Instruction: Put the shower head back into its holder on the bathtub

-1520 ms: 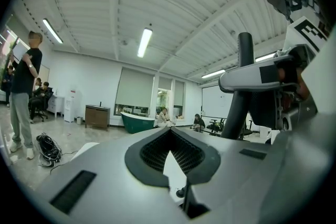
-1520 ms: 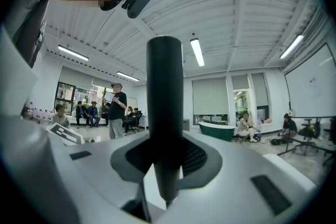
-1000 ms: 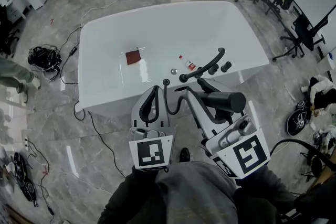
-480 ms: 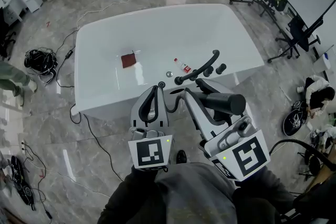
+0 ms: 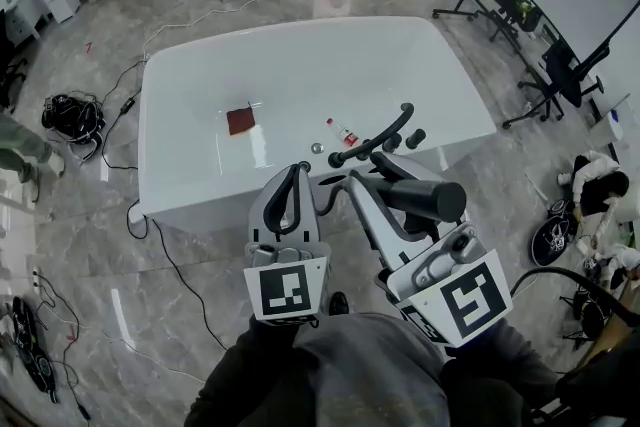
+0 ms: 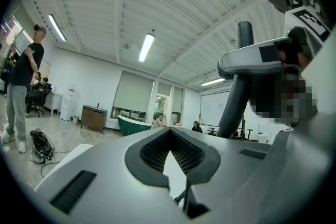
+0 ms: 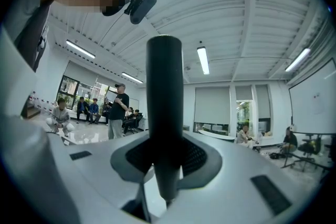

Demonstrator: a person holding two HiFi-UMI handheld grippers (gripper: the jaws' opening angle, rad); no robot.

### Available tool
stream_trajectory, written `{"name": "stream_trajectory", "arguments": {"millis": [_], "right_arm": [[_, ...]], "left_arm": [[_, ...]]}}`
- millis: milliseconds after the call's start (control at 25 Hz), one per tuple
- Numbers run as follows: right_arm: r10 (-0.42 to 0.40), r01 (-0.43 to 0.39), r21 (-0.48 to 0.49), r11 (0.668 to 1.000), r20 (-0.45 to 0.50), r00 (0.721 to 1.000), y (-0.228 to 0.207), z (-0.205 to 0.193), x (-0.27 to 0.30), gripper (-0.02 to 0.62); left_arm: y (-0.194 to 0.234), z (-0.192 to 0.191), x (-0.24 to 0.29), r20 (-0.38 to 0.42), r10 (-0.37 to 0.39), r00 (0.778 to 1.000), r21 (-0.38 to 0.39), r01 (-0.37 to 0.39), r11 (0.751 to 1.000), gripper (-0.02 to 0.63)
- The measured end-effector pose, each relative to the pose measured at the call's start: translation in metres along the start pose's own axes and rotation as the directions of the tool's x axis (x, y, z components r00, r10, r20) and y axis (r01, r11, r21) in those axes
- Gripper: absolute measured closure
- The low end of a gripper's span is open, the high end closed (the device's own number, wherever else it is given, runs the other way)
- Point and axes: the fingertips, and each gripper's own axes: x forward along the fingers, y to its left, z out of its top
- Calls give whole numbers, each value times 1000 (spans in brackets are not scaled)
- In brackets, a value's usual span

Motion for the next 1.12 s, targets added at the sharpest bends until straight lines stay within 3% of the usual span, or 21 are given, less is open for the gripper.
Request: {"name": "stream_trajectory", "arguments": {"millis": [520,1120], "right_arm": [[-1,1,-17,1000,17,1000,6,15,-3,483],[-8,9,49,999,-25,1000,-6,-15,2,483]], "left_arm": [[6,3,-2,12,8,1000,-13,-8,1000,605],[6,-24,-6,-67,16,998,3,-16,1000,604]]}}
